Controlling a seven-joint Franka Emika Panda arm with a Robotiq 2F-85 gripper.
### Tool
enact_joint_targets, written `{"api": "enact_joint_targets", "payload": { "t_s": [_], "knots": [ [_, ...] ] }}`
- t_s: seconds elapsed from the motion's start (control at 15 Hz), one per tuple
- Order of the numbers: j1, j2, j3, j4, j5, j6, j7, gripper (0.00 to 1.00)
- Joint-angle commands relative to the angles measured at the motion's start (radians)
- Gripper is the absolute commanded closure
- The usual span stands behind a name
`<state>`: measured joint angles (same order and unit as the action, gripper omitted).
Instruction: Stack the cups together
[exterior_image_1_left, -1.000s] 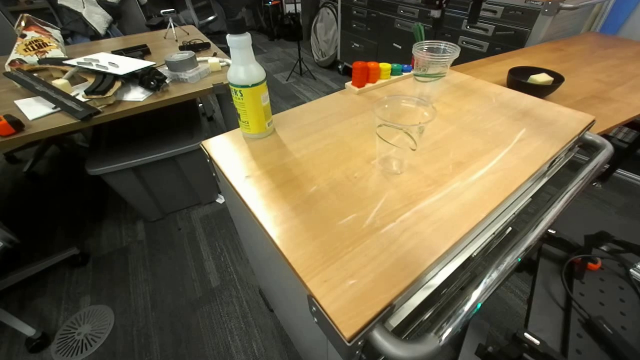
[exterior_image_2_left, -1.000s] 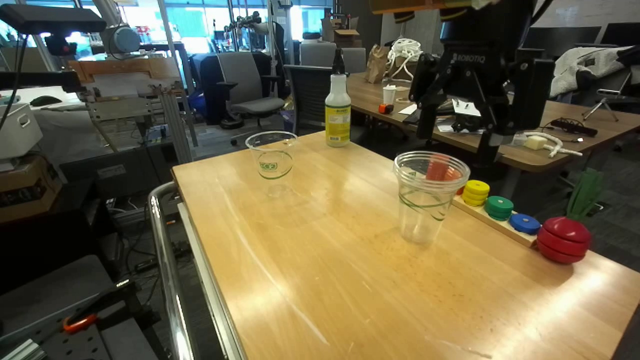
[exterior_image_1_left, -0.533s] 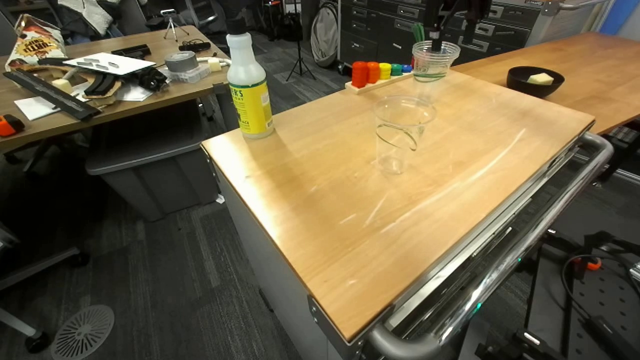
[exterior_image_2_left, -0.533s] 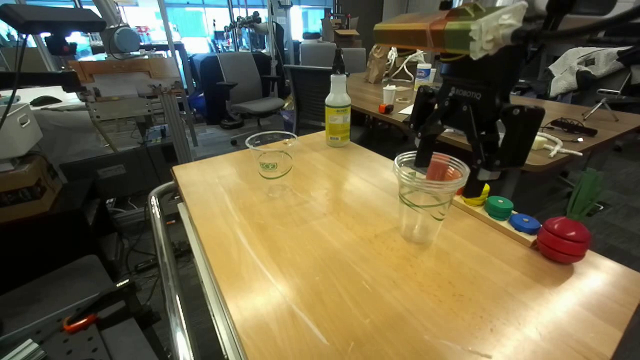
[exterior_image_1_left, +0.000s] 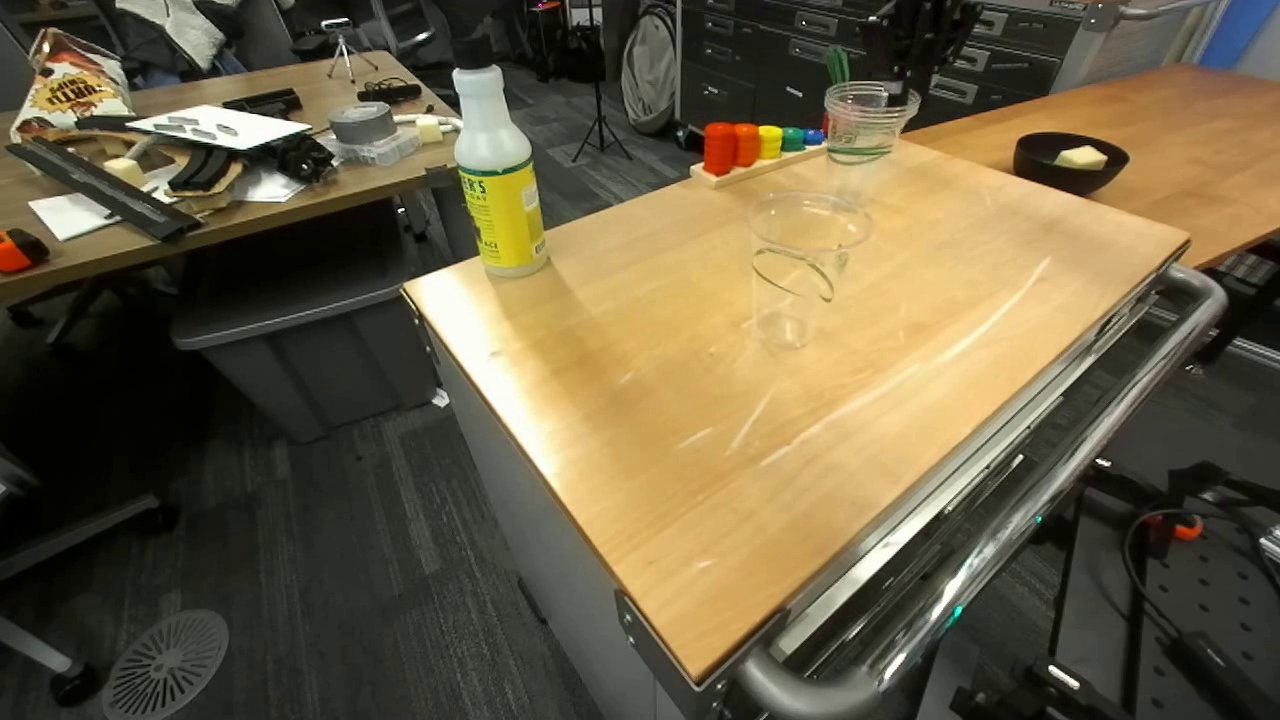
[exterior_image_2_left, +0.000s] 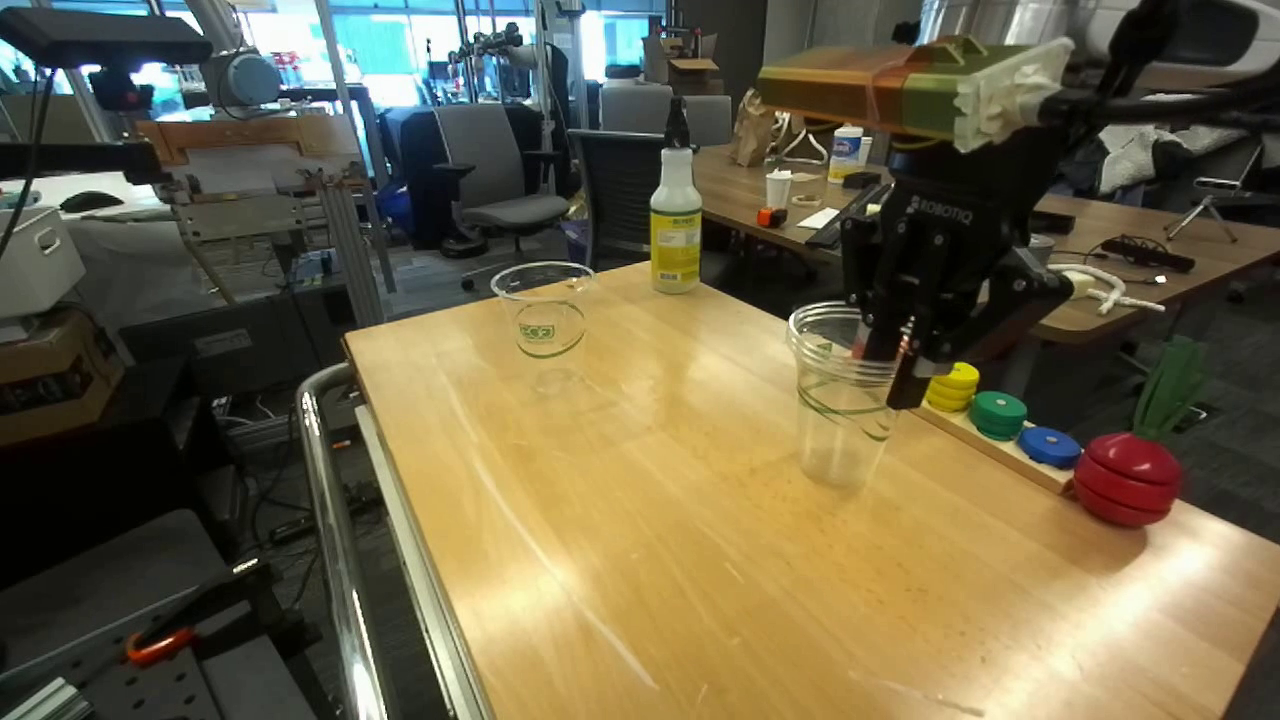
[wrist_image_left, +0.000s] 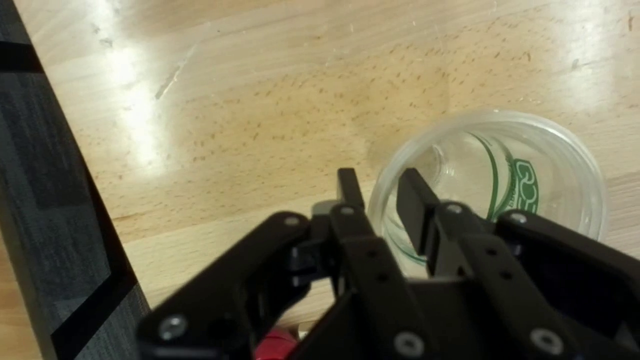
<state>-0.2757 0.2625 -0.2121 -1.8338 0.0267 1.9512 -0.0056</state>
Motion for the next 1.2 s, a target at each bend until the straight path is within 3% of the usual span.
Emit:
{"api": "enact_joint_targets", "payload": {
  "t_s": [0.0, 0.4, 0.8, 1.13],
  "knots": [
    [-0.013, -0.003, -0.002, 0.013, 0.043, -0.001, -0.034, 1.00],
    [-0.036, -0.018, -0.012, 0.010, 0.110, -0.008, -0.048, 0.97],
    [-0.041, -0.150, -0.010, -0.052, 0.175, -0.012, -0.108, 0.97],
    [0.000, -0.289, 0.006, -0.123, 0.210, -0.010, -0.179, 0.97]
  ]
}}
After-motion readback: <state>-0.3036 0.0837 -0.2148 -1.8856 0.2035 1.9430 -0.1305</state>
